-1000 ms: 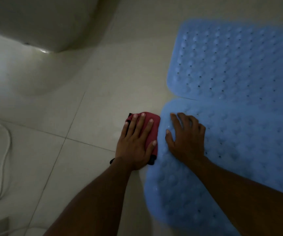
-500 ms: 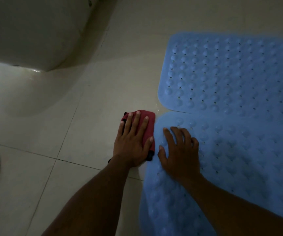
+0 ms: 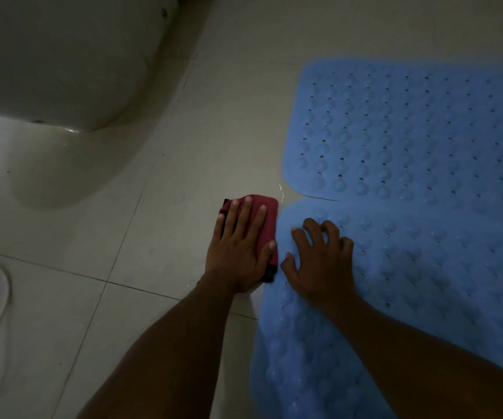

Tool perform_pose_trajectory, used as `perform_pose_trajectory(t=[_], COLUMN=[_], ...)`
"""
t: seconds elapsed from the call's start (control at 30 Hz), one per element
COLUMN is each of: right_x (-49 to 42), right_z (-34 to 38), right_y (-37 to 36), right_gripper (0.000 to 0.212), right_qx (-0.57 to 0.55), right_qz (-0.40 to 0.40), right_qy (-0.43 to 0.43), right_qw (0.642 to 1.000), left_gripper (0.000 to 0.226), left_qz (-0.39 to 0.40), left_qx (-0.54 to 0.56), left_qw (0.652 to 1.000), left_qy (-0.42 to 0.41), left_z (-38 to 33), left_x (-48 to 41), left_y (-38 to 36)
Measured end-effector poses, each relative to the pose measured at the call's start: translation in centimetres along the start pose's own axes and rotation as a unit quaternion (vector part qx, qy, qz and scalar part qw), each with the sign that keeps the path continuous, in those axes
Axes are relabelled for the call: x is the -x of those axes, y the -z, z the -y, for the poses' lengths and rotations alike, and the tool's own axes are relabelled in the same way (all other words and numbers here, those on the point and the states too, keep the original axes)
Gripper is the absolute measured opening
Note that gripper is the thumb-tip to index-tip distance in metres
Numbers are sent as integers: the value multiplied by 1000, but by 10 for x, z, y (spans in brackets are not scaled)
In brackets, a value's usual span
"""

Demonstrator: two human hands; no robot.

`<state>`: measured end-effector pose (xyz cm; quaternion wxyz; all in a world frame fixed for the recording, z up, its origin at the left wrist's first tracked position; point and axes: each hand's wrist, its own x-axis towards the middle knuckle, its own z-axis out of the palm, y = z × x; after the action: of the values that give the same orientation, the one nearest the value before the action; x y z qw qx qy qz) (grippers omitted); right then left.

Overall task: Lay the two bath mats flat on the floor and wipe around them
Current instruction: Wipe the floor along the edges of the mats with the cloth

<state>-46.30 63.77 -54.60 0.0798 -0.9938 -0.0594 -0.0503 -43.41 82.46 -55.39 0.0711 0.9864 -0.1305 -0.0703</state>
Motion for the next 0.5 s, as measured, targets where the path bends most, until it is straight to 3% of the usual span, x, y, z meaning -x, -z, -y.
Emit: perform_pose_trajectory(t=[0.5], right_x=[-5], right_z=[-4], right_y=[-1], right_gripper=[47], right_qx=[-26], right_qz=[-1], right_qy=[11], right_qw=[1000], left_gripper=[77], left_qz=[17], left_qx=[-4], left_qw=[1000], left_qy=[-6], left_z=[2], left_x=[-49], left_y=[10])
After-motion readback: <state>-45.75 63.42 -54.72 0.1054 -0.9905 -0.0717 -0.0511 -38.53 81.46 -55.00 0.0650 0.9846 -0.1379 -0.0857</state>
